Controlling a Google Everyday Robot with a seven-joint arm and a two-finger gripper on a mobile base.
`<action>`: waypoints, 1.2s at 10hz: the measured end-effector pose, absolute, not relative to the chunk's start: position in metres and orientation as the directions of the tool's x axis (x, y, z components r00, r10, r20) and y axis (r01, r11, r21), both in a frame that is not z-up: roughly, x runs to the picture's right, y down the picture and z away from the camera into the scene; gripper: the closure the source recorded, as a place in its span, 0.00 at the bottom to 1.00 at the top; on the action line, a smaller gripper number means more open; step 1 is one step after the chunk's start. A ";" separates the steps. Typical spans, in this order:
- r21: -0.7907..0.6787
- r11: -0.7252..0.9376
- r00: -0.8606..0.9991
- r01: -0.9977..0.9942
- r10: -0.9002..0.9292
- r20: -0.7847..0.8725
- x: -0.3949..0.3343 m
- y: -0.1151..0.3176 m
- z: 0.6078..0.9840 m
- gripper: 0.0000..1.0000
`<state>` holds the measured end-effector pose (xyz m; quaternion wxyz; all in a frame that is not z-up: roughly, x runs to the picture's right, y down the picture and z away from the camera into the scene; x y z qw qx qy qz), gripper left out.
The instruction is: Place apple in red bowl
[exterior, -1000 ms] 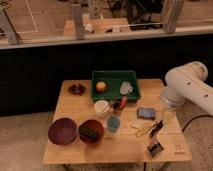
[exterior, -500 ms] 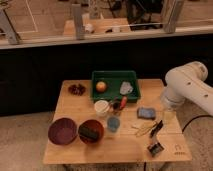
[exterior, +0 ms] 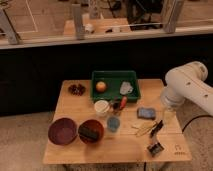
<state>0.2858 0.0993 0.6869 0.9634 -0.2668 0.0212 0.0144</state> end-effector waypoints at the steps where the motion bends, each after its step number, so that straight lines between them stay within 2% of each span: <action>1: -0.486 0.874 0.999 -0.022 0.002 -0.042 0.285 0.091 0.691 0.20; 4: -0.382 0.923 0.998 0.052 -0.033 0.058 0.271 0.034 0.729 0.20; 7: -0.316 0.943 0.965 0.106 -0.020 0.263 0.247 -0.015 0.761 0.20; 9: -0.292 0.949 0.947 0.116 -0.017 0.320 0.243 -0.027 0.769 0.20; 12: -0.286 0.951 0.947 0.117 -0.020 0.321 0.243 -0.027 0.769 0.20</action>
